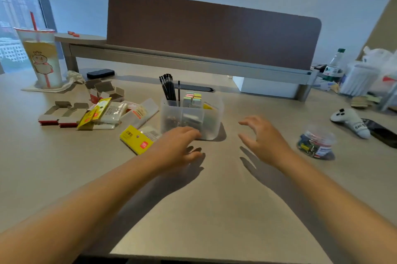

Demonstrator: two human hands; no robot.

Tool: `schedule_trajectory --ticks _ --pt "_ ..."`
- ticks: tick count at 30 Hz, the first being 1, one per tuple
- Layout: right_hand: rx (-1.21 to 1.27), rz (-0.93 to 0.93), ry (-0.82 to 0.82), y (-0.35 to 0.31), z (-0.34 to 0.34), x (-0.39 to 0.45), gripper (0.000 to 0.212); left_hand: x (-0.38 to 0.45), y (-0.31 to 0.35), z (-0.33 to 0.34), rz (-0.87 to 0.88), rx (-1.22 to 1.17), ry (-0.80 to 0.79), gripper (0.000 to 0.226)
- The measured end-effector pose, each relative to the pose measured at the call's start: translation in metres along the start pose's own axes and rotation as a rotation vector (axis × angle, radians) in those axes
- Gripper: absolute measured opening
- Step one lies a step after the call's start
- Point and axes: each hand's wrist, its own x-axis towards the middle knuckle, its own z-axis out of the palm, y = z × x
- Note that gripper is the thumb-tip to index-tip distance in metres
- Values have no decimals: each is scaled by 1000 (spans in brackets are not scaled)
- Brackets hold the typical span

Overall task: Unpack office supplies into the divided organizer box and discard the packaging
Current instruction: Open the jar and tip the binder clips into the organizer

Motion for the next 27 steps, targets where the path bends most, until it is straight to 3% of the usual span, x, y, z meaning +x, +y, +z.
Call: schedule_trajectory --ticks 4,7,12,16,20,23,27 --pt "3 152 24 41 -3 -23 39 26 38 31 75 8 -124 46" --pt "-55 256 141 71 -9 -30 39 49 55 49 131 22 -190 48" --pt "-252 444 270 110 -15 -33 47 80 72 69 189 0 -225 43" --pt "-156 572 262 126 -12 -29 51 92 78 79 213 4 -224 41" --pt "30 551 336 130 -11 -25 46 94 77 80 192 -32 -219 46" --pt "181 434 373 119 -12 -24 46 90 76 76 128 -165 -195 57" --pt "471 307 293 79 -9 -22 56 79 74 65 5 -410 -111 69"
